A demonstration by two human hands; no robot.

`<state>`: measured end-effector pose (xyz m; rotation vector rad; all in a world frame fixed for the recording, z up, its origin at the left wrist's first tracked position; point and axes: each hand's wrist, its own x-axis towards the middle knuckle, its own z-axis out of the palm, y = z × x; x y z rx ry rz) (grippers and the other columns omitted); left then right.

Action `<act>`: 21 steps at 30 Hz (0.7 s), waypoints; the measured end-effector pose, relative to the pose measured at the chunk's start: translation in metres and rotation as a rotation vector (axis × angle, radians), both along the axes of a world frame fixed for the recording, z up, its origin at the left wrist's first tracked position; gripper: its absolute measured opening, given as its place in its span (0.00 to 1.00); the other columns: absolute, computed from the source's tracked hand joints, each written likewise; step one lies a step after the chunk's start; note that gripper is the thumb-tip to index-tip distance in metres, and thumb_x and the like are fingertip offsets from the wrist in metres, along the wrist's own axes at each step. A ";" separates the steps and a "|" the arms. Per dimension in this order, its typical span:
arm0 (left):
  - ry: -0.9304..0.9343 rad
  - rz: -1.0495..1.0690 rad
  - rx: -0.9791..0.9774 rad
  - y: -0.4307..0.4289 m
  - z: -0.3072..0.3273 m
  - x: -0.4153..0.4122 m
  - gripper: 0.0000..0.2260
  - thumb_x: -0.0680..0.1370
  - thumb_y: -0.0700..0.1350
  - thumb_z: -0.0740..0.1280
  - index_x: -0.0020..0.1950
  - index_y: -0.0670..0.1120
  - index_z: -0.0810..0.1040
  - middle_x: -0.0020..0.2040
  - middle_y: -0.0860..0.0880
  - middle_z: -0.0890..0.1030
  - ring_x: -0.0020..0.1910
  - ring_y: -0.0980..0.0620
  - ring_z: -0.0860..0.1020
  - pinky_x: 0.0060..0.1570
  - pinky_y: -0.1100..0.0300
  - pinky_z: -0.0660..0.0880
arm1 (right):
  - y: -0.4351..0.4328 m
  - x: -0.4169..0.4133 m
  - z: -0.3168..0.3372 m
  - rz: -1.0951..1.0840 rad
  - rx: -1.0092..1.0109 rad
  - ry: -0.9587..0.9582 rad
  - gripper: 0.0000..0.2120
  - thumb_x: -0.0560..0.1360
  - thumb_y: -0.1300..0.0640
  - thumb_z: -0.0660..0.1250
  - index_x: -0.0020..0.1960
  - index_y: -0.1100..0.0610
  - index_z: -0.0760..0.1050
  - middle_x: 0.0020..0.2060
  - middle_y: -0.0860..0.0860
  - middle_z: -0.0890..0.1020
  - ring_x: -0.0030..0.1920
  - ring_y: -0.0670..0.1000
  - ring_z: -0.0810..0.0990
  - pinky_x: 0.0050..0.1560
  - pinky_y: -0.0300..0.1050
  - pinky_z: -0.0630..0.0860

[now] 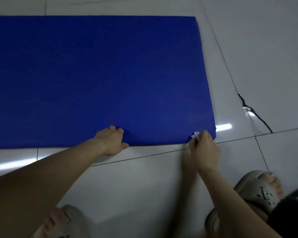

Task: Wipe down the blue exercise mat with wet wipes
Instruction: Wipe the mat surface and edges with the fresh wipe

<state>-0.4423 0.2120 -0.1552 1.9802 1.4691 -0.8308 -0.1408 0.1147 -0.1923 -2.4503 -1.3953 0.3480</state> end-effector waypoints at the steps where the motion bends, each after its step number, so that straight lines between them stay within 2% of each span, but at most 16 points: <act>1: 0.000 -0.001 0.004 0.000 0.000 0.000 0.26 0.82 0.63 0.58 0.72 0.46 0.66 0.68 0.44 0.68 0.64 0.44 0.71 0.61 0.53 0.71 | 0.003 -0.006 -0.001 -0.033 0.015 0.007 0.10 0.81 0.54 0.64 0.45 0.56 0.67 0.44 0.56 0.81 0.41 0.61 0.82 0.37 0.45 0.63; 4: 0.009 -0.007 0.008 0.000 0.000 -0.001 0.25 0.82 0.62 0.58 0.71 0.46 0.67 0.67 0.44 0.69 0.62 0.45 0.72 0.61 0.53 0.71 | 0.012 -0.055 -0.004 0.001 0.031 0.111 0.08 0.81 0.53 0.64 0.47 0.58 0.72 0.43 0.56 0.81 0.40 0.60 0.82 0.36 0.47 0.69; 7: 0.020 -0.014 0.011 0.000 -0.001 0.001 0.25 0.82 0.63 0.58 0.71 0.46 0.67 0.67 0.43 0.69 0.62 0.45 0.72 0.58 0.53 0.72 | 0.023 -0.124 -0.008 0.213 -0.013 0.110 0.10 0.81 0.52 0.64 0.48 0.58 0.76 0.42 0.54 0.81 0.37 0.57 0.82 0.35 0.49 0.76; 8: 0.026 -0.012 0.015 0.001 -0.002 0.001 0.25 0.82 0.63 0.58 0.70 0.46 0.67 0.67 0.43 0.69 0.61 0.45 0.73 0.55 0.54 0.72 | 0.025 -0.145 -0.009 0.308 -0.029 0.070 0.10 0.81 0.52 0.64 0.46 0.57 0.77 0.39 0.54 0.81 0.33 0.56 0.81 0.32 0.47 0.74; 10: 0.033 -0.005 0.029 0.000 -0.003 0.001 0.25 0.82 0.63 0.58 0.69 0.46 0.67 0.66 0.43 0.70 0.59 0.46 0.73 0.52 0.55 0.71 | 0.028 -0.166 -0.008 0.514 0.011 -0.011 0.10 0.78 0.53 0.69 0.40 0.56 0.75 0.32 0.52 0.78 0.26 0.52 0.76 0.26 0.41 0.65; 12: 0.033 -0.005 0.039 -0.001 -0.004 0.001 0.25 0.82 0.63 0.59 0.70 0.46 0.67 0.66 0.43 0.70 0.60 0.46 0.73 0.53 0.54 0.72 | 0.033 -0.149 -0.005 0.574 0.044 -0.024 0.12 0.73 0.53 0.73 0.36 0.55 0.73 0.28 0.51 0.76 0.23 0.52 0.73 0.26 0.40 0.59; 14: 0.023 -0.006 0.042 -0.001 -0.005 0.000 0.25 0.82 0.63 0.58 0.71 0.46 0.67 0.66 0.44 0.69 0.61 0.45 0.72 0.57 0.52 0.73 | 0.030 -0.105 0.000 0.463 0.008 -0.014 0.12 0.73 0.53 0.73 0.37 0.55 0.73 0.30 0.53 0.78 0.25 0.56 0.77 0.27 0.41 0.63; 17: 0.004 0.000 0.047 -0.002 -0.006 -0.001 0.26 0.82 0.63 0.58 0.72 0.47 0.66 0.67 0.44 0.69 0.62 0.45 0.72 0.60 0.52 0.73 | 0.020 -0.021 0.004 0.167 -0.054 0.001 0.11 0.79 0.50 0.67 0.43 0.57 0.73 0.41 0.56 0.82 0.38 0.62 0.82 0.35 0.46 0.66; 21: -0.003 -0.004 0.056 -0.003 -0.006 -0.002 0.26 0.82 0.63 0.58 0.72 0.47 0.66 0.67 0.44 0.69 0.61 0.46 0.73 0.60 0.52 0.73 | 0.019 0.052 0.003 -0.082 -0.083 -0.054 0.11 0.80 0.49 0.63 0.45 0.57 0.73 0.44 0.55 0.83 0.41 0.60 0.81 0.39 0.45 0.64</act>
